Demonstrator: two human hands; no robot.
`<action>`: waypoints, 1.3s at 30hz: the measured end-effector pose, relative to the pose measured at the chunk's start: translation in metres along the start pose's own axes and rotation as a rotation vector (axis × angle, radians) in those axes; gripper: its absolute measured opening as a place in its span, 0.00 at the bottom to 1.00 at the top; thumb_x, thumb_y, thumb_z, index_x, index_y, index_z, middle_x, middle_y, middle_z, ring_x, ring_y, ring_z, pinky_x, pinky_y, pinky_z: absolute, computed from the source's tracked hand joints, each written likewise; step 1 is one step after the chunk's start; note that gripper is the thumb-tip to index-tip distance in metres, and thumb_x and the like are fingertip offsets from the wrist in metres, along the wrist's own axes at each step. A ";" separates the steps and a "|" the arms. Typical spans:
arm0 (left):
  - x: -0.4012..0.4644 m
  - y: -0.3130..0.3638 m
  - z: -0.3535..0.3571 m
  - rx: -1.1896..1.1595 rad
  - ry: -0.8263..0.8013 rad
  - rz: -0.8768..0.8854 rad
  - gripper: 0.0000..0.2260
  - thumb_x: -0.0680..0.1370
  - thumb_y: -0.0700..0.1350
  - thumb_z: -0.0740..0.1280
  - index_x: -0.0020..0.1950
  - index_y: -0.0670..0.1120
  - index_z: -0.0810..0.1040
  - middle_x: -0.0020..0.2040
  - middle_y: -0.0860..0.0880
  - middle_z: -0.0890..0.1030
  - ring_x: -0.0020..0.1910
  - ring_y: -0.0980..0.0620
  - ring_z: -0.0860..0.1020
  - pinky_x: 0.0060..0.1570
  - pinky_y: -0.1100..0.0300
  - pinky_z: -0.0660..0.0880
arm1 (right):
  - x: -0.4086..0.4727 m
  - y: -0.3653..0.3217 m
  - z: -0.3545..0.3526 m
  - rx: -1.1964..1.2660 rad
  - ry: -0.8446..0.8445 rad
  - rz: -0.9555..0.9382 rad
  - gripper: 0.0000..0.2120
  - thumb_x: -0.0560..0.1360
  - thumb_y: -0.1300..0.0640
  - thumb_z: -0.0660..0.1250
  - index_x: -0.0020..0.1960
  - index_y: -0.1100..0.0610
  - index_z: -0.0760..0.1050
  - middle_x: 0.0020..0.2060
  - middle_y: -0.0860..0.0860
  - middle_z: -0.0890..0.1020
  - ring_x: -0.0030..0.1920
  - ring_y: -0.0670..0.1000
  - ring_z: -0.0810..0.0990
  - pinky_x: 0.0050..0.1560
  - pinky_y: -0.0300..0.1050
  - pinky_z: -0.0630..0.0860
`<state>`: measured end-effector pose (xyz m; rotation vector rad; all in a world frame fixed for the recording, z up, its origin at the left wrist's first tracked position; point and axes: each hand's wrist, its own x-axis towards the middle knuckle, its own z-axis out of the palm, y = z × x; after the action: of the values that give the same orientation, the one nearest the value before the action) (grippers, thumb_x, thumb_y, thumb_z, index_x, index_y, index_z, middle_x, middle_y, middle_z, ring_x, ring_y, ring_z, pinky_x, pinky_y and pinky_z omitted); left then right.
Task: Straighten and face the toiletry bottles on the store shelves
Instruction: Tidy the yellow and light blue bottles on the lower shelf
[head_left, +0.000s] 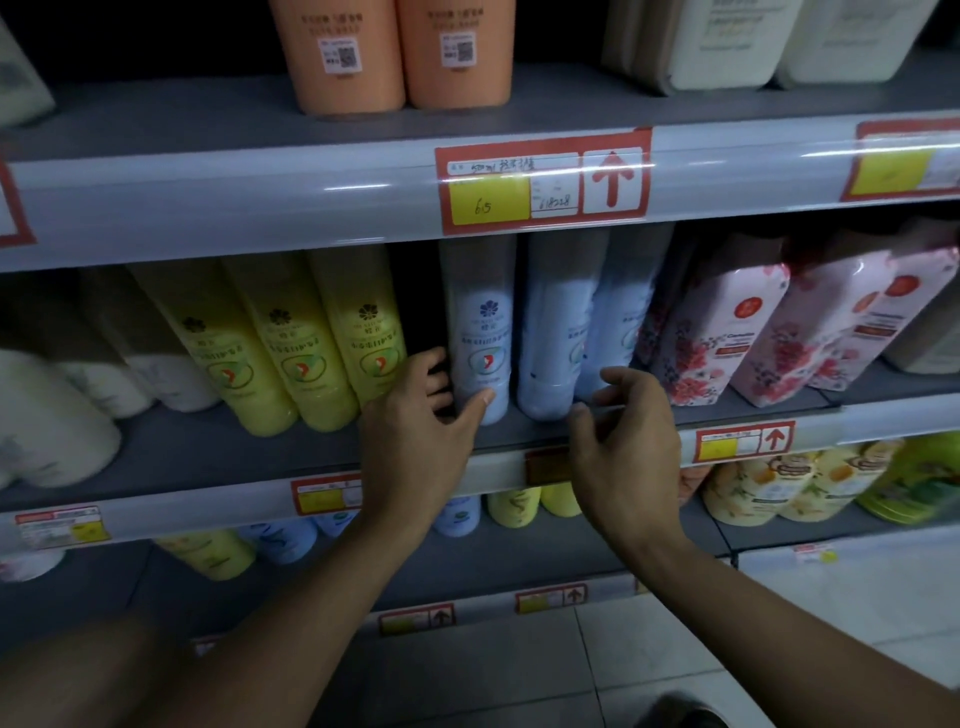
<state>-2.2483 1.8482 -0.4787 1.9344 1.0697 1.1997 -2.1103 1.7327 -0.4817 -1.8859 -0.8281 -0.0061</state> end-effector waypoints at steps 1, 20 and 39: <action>-0.001 0.001 -0.001 0.028 0.007 0.012 0.25 0.73 0.50 0.80 0.67 0.46 0.79 0.55 0.50 0.87 0.49 0.59 0.85 0.46 0.54 0.85 | 0.002 0.000 -0.002 -0.002 0.004 -0.001 0.18 0.79 0.55 0.69 0.67 0.52 0.70 0.53 0.49 0.77 0.50 0.51 0.79 0.51 0.55 0.79; -0.036 0.051 -0.004 0.111 0.036 0.313 0.08 0.78 0.47 0.75 0.51 0.47 0.78 0.46 0.51 0.80 0.40 0.55 0.79 0.39 0.57 0.78 | 0.021 -0.022 -0.040 -0.089 0.012 0.063 0.15 0.77 0.57 0.69 0.63 0.56 0.73 0.54 0.52 0.82 0.53 0.54 0.81 0.49 0.43 0.71; -0.013 0.046 0.081 0.205 0.239 -0.014 0.23 0.68 0.68 0.76 0.32 0.50 0.79 0.28 0.57 0.80 0.27 0.59 0.78 0.30 0.58 0.74 | 0.064 0.015 -0.020 -0.006 -0.180 -0.047 0.34 0.78 0.59 0.71 0.80 0.57 0.60 0.70 0.55 0.78 0.68 0.56 0.78 0.66 0.56 0.77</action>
<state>-2.1635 1.8084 -0.4788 1.9656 1.3746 1.3869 -2.0467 1.7477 -0.4611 -1.8920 -0.9958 0.1337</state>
